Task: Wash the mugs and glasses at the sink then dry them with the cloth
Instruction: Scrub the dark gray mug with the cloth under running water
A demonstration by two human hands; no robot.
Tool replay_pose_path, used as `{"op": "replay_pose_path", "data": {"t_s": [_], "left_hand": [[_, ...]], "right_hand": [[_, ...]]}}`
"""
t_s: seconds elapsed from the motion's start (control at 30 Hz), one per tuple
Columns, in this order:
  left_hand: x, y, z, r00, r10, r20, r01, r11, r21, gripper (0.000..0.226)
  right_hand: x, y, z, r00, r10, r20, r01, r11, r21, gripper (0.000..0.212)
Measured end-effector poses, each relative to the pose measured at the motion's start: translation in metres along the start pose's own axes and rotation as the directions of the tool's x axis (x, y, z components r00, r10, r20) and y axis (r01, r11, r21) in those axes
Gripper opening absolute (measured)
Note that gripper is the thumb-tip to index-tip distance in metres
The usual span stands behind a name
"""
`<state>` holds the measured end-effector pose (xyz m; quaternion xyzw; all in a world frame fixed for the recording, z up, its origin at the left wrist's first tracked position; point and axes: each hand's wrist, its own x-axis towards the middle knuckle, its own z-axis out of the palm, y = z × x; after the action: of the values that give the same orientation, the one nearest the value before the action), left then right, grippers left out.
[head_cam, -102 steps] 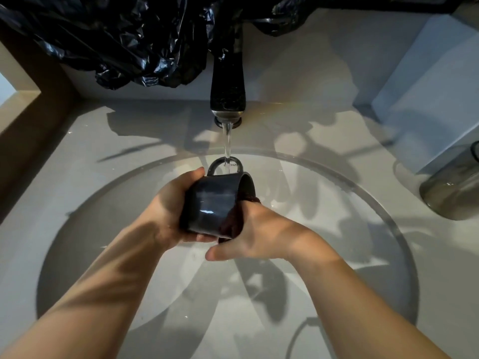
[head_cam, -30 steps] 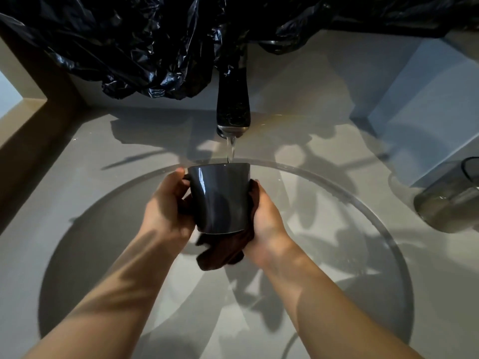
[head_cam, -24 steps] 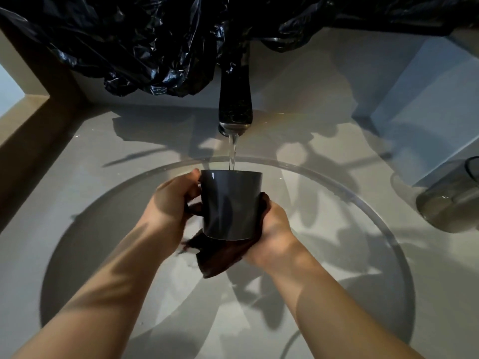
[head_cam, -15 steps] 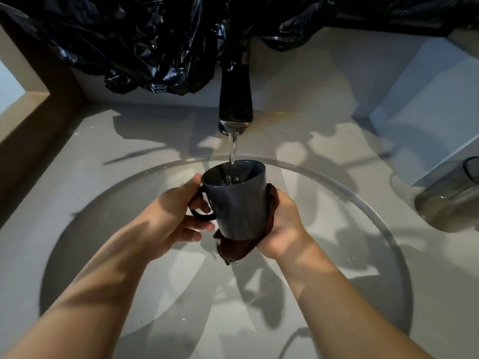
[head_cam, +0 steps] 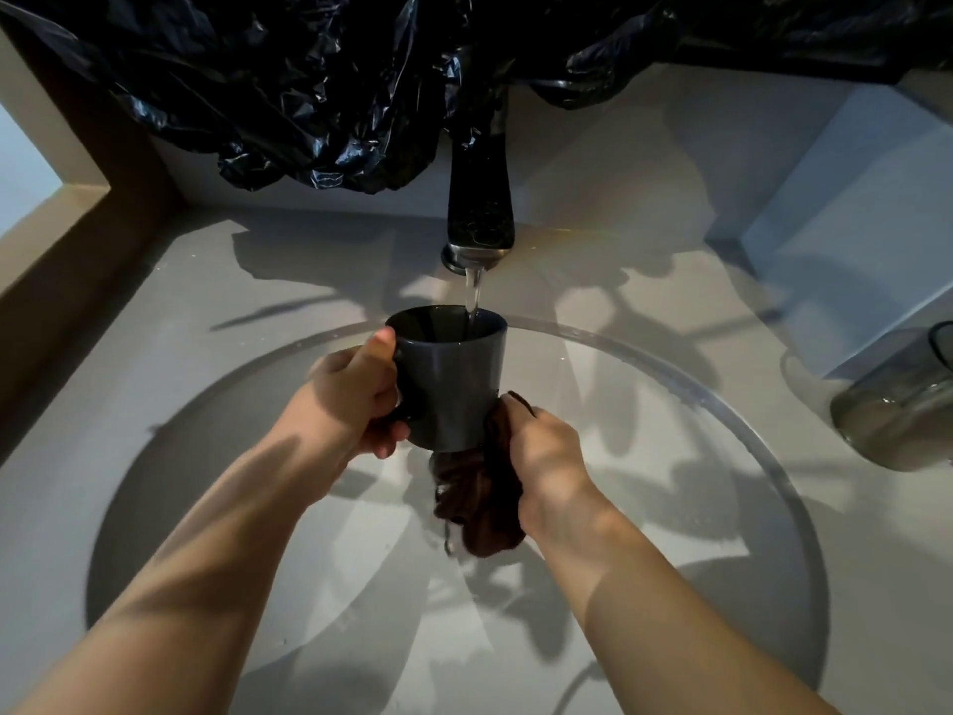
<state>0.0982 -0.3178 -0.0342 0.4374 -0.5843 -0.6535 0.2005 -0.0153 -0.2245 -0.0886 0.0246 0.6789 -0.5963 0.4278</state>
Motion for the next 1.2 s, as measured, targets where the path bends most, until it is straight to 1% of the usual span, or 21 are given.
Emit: {"op": "replay_pose_path", "data": {"t_s": [0.03,0.1,0.17,0.23,0.37,0.5,0.6,0.7,0.77,0.83,0.93,1.0,1.03,1.1,1.2], "left_hand": [[0.000,0.000,-0.003,1.000,-0.003,0.020,0.003,1.000,0.002,0.041],[-0.001,-0.004,-0.005,0.999,-0.009,0.051,0.007,0.999,0.042,0.045],[0.001,-0.009,-0.001,0.997,-0.034,0.068,0.027,0.995,0.095,0.046],[0.005,-0.012,0.005,0.996,-0.062,0.070,0.054,0.992,0.116,0.048],[0.009,-0.014,0.011,0.993,-0.083,0.089,0.074,0.992,0.101,0.050],[0.003,-0.017,0.014,0.993,-0.083,0.085,0.077,0.994,0.076,0.046],[0.000,-0.021,0.019,0.990,-0.128,0.062,0.124,0.990,0.064,0.042],[-0.004,-0.020,0.025,0.977,-0.185,0.108,0.181,0.982,0.049,0.040],[-0.006,-0.015,0.026,0.972,-0.195,0.130,0.189,0.980,0.053,0.040],[-0.008,-0.006,0.026,0.971,-0.213,0.111,0.205,0.976,0.072,0.040],[-0.006,0.009,0.027,0.962,-0.271,0.033,0.263,0.953,0.147,0.038],[-0.004,0.018,0.028,0.947,-0.319,0.038,0.308,0.935,0.176,0.038],[-0.002,0.022,0.029,0.934,-0.353,0.055,0.342,0.928,0.149,0.038],[0.003,0.027,0.026,0.889,-0.449,0.089,0.450,0.893,0.010,0.039],[0.009,0.030,0.021,0.814,-0.562,0.148,0.581,0.779,-0.237,0.038]], "right_hand": [[-0.002,-0.003,0.000,0.998,-0.058,-0.001,0.058,0.997,-0.047,0.020],[-0.004,-0.008,0.000,0.990,-0.138,0.005,0.137,0.987,-0.087,0.022],[-0.006,-0.014,-0.002,0.987,-0.161,-0.002,0.160,0.985,-0.068,0.024],[-0.007,-0.018,-0.005,0.987,-0.157,-0.021,0.156,0.987,-0.034,0.024],[-0.005,-0.013,-0.005,0.984,-0.165,-0.069,0.160,0.985,-0.067,0.025],[-0.009,-0.005,-0.004,0.990,-0.132,-0.048,0.127,0.987,-0.096,0.023],[-0.013,-0.006,-0.008,0.994,-0.097,-0.042,0.092,0.990,-0.111,0.021],[-0.016,-0.013,-0.012,0.993,-0.096,-0.062,0.084,0.983,-0.165,0.019],[-0.019,-0.017,-0.015,0.993,-0.095,-0.069,0.080,0.978,-0.195,0.018],[-0.024,-0.023,-0.019,0.995,-0.087,-0.057,0.073,0.977,-0.202,0.019],[-0.034,-0.032,-0.026,0.997,-0.068,-0.018,0.065,0.985,-0.162,0.021],[-0.041,-0.035,-0.029,0.998,-0.055,-0.016,0.053,0.990,-0.131,0.022],[-0.043,-0.035,-0.030,0.999,-0.049,-0.022,0.046,0.992,-0.114,0.023],[-0.048,-0.036,-0.033,0.999,-0.039,-0.031,0.036,0.995,-0.092,0.023],[-0.055,-0.038,-0.040,0.999,-0.033,-0.028,0.030,0.995,-0.091,0.022]]}}
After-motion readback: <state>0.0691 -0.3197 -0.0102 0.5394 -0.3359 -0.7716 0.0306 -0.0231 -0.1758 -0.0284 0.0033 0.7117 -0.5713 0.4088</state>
